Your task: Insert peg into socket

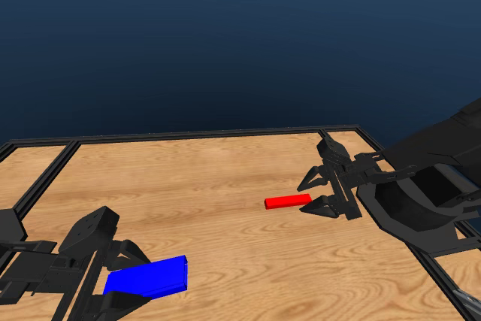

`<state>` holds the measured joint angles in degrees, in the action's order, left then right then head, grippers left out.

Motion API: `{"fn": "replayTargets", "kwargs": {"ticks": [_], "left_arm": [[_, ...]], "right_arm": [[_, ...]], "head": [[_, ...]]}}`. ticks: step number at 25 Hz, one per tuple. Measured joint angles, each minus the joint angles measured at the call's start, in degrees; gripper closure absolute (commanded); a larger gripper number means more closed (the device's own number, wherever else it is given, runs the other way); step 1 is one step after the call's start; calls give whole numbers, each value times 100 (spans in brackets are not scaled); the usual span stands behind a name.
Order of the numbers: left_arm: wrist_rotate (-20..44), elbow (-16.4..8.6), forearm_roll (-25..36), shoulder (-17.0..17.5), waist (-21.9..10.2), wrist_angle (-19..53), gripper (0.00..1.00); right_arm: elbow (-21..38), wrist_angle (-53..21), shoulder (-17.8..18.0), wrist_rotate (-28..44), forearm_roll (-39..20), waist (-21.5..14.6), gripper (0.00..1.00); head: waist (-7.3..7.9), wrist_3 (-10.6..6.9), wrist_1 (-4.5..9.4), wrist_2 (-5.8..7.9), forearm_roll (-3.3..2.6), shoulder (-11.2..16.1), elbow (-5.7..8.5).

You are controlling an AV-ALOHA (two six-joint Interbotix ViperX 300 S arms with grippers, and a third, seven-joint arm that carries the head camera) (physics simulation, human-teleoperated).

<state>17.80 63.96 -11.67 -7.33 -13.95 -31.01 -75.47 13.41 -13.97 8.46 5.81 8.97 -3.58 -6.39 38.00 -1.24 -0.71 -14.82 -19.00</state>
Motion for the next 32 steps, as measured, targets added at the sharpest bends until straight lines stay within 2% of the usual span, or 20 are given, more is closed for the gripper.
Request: {"fn": "replayTargets", "kwargs": {"ticks": [3,4,5,10,14,17,20,24,27,32], "left_arm": [[31,-2,34,-9,10,-15,100],[49,-4,49,-10,15,-24,100],[71,-5,63,-12,20,-32,100],[174,-5,117,-29,38,-78,100],[207,-5,105,-30,36,-104,100],[100,-22,13,54,41,-92,100],[-88,-11,-145,335,18,-128,100],[-495,91,-341,907,-69,-276,100],[-863,144,-579,1168,-172,-493,100],[-1302,167,-823,1379,-352,-657,100]], "right_arm": [[1,84,200,70,-54,40,0],[6,118,288,103,-69,46,35],[18,149,389,120,-86,46,100],[114,207,651,-143,-128,80,100],[257,230,534,-234,-20,-32,100],[500,140,247,-236,29,-253,100],[842,-70,-153,-264,6,-506,100],[1345,-618,-348,-234,-111,-807,100],[1732,-1109,-369,-100,-265,-995,100],[2425,-1970,-235,334,-661,-1333,100]], "head": [[9,8,27,-10,5,90,48],[12,9,38,-12,6,112,60],[15,12,49,-14,7,131,72],[32,20,115,-27,12,161,92],[50,58,160,-48,21,91,62],[59,83,167,-64,26,-103,-51],[62,105,171,-95,32,-312,-189],[92,145,181,-163,55,-516,-337],[149,196,190,-225,86,-577,-390],[264,315,221,-305,135,-583,-406]]}}
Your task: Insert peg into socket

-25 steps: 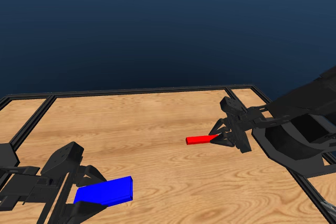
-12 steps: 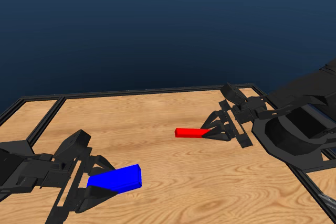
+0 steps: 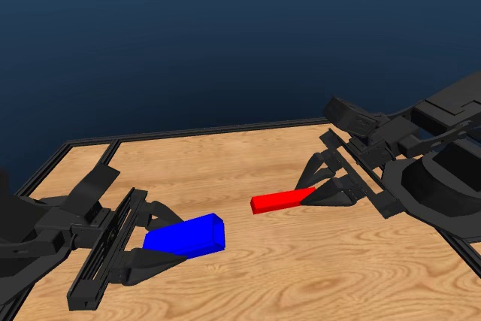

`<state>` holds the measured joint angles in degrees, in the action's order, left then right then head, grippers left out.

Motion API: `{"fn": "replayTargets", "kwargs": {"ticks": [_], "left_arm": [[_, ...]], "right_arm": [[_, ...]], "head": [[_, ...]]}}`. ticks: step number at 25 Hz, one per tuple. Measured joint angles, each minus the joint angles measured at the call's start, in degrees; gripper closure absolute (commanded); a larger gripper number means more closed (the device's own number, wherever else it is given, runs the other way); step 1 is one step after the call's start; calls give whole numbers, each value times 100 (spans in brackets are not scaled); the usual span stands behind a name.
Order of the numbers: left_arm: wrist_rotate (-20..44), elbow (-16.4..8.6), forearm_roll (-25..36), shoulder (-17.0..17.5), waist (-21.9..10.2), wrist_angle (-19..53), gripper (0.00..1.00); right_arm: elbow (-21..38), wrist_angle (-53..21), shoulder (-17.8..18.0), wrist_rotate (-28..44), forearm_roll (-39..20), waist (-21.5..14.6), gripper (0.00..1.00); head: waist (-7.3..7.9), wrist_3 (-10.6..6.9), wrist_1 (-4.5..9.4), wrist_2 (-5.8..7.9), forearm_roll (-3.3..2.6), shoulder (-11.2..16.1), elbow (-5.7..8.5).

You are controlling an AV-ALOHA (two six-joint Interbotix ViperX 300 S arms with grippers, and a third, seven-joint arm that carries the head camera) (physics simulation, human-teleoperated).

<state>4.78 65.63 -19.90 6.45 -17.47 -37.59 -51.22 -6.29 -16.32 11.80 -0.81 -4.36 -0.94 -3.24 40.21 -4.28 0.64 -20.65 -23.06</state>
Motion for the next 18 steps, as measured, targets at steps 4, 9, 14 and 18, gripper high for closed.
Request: {"fn": "replayTargets", "kwargs": {"ticks": [4,9,14,18], "left_arm": [[-241,-66,-114,67,-66,-4,100],[-360,-151,-173,51,-108,37,100],[-372,-266,-199,-67,-170,5,100],[-282,-301,-229,-194,-238,26,100]], "right_arm": [[628,-593,282,415,-361,-291,100],[1135,-1101,710,802,-687,-584,100],[1466,-1403,1015,981,-854,-706,100],[1606,-1600,1161,1005,-943,-783,100]], "head": [[81,127,45,-52,35,0,0],[157,251,122,-92,64,0,-24],[214,286,207,-96,78,-1,-62],[267,292,280,-72,85,-1,-67]]}}
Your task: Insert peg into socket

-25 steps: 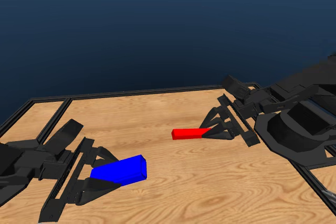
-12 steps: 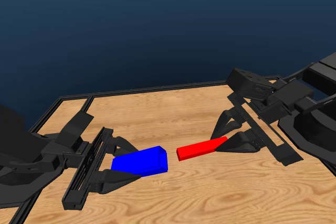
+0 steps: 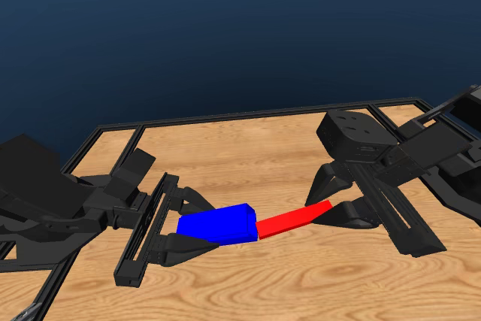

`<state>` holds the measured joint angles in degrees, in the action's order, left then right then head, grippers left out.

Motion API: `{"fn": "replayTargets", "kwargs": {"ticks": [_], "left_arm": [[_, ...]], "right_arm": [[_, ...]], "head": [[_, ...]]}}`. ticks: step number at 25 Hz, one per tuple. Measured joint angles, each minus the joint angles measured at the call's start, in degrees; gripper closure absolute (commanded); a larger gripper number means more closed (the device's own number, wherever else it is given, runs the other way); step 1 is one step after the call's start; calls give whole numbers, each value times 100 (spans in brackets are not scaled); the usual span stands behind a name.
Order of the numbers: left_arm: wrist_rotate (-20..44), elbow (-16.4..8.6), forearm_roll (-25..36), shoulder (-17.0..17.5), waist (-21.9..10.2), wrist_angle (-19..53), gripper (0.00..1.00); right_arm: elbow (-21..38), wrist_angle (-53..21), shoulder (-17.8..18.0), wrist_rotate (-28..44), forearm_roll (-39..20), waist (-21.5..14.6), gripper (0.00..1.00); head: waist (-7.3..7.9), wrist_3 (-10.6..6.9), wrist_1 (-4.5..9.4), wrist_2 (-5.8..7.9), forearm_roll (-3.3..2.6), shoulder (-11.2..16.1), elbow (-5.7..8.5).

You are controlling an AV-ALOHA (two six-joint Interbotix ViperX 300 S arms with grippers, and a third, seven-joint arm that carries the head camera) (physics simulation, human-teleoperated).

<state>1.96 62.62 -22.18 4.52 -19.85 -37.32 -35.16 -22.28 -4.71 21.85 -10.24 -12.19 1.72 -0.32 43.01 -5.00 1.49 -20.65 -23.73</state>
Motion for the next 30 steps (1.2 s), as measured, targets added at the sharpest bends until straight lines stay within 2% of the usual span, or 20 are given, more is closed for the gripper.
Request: {"fn": "replayTargets", "kwargs": {"ticks": [5,14,23,30], "left_arm": [[203,-69,31,-283,-37,-12,100],[563,-113,100,-624,-79,-235,100],[686,-104,103,-683,-35,-75,100],[492,-198,65,-559,294,-42,100]], "right_arm": [[164,-256,93,-56,-49,-86,100],[278,-418,94,-48,-80,41,100],[278,-210,336,-63,155,101,100],[336,340,590,-93,342,266,100]], "head": [[61,1,84,33,8,0,0],[119,-24,182,74,11,2,0],[164,-28,221,94,18,17,0],[184,-12,214,111,18,22,2]]}}
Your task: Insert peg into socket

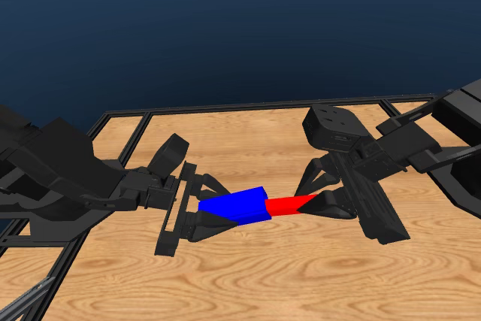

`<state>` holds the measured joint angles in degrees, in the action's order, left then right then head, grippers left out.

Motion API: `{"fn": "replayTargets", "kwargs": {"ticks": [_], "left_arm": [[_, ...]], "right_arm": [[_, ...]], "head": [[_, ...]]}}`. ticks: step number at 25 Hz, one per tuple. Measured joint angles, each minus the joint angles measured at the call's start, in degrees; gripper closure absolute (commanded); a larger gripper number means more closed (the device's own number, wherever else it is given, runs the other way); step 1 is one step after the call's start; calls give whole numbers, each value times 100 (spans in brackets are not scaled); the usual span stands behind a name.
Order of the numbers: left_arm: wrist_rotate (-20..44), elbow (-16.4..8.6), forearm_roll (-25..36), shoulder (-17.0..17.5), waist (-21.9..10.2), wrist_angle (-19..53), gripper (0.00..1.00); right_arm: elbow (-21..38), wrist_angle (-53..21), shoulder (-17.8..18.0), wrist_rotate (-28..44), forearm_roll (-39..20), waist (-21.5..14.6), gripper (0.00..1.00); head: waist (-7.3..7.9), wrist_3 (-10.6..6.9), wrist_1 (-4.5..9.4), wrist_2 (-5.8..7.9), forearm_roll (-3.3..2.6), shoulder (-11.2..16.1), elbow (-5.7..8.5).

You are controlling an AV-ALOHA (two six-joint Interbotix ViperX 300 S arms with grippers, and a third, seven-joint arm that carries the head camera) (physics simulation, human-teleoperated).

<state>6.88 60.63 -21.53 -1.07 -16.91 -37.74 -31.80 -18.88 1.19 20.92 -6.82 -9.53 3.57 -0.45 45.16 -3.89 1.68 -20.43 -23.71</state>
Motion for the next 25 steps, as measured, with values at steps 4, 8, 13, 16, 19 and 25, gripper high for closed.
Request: {"fn": "replayTargets", "kwargs": {"ticks": [4,8,13,16,19,25], "left_arm": [[-9,-115,54,-14,100,101,100],[71,-291,170,-113,164,220,100],[321,-586,442,-438,196,360,100],[453,-626,543,-520,211,398,100],[537,-646,596,-532,230,430,100],[696,-677,646,-547,260,467,100]], "right_arm": [[23,256,92,-64,80,79,100],[140,412,265,-223,149,112,100],[319,445,541,-437,244,115,100],[337,447,607,-493,313,99,0],[307,494,605,-517,377,100,0],[51,551,377,-335,421,140,0]], "head": [[-7,-1,-7,5,-4,0,0],[-18,8,-13,13,-9,0,0],[-36,13,-17,12,-12,0,4],[-43,18,-24,10,-13,0,13],[-55,16,-36,7,-16,0,15],[-99,6,-76,-5,-26,-8,16]]}}
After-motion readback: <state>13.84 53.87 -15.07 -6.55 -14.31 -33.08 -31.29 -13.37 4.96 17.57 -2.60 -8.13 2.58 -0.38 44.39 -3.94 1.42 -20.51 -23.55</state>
